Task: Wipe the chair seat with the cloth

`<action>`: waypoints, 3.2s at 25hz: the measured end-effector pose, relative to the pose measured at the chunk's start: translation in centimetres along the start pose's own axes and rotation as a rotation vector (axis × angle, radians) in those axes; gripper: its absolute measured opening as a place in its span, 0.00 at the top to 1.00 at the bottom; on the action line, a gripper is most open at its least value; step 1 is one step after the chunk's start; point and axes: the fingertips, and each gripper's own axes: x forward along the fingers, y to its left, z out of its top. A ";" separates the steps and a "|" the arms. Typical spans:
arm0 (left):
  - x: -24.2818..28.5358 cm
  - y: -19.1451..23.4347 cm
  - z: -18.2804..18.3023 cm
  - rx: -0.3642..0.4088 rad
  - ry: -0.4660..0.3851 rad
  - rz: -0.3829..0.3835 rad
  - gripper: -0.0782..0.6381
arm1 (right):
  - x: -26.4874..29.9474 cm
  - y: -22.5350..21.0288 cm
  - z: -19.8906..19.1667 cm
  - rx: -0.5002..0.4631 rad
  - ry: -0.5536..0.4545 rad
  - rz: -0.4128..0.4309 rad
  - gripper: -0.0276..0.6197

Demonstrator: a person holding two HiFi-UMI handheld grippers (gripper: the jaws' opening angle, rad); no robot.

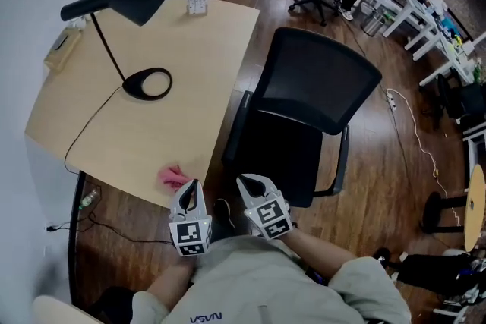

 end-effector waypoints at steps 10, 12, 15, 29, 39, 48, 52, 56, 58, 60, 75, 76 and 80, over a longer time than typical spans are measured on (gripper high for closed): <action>-1.5 -20.5 -0.5 0.165 -0.004 -0.309 0.88 | -20.3 -8.0 -12.1 0.274 -0.122 -0.388 0.95; -3.6 -24.8 -1.6 0.172 -0.003 -0.332 0.88 | -24.7 -8.2 -14.7 0.306 -0.144 -0.422 0.95; -7.4 -29.0 -3.4 0.169 0.012 -0.357 0.88 | -29.9 -7.3 -17.3 0.347 -0.170 -0.473 0.95; -18.6 -32.5 -1.3 0.126 -0.082 -0.313 0.88 | -41.7 -2.1 -16.6 0.337 -0.386 -0.532 0.95; -20.3 -28.7 0.8 0.093 -0.113 -0.328 0.88 | -41.5 1.1 -12.5 0.333 -0.439 -0.553 0.95; -20.9 -26.4 0.5 0.073 -0.117 -0.384 0.88 | -39.5 5.1 -10.2 0.344 -0.449 -0.578 0.95; -21.0 -26.3 -0.7 0.094 -0.078 -0.425 0.88 | -38.7 5.8 -10.5 0.370 -0.439 -0.579 0.95; -21.0 -27.0 -0.1 0.122 -0.075 -0.444 0.88 | -39.2 5.3 -9.7 0.363 -0.464 -0.592 0.95; -21.2 -27.9 0.3 0.136 -0.086 -0.453 0.88 | -39.8 5.0 -9.6 0.354 -0.471 -0.595 0.95; -21.4 -29.0 0.4 0.148 -0.094 -0.470 0.88 | -40.3 4.7 -10.2 0.356 -0.462 -0.603 0.95; -21.2 -32.6 0.6 0.168 -0.108 -0.478 0.88 | -41.8 2.7 -11.8 0.336 -0.427 -0.581 0.95; -21.2 -32.7 0.6 0.168 -0.107 -0.475 0.88 | -41.9 2.6 -11.8 0.336 -0.427 -0.576 0.95; -21.0 -33.0 0.5 0.164 -0.104 -0.461 0.88 | -41.8 2.1 -11.7 0.329 -0.427 -0.556 0.95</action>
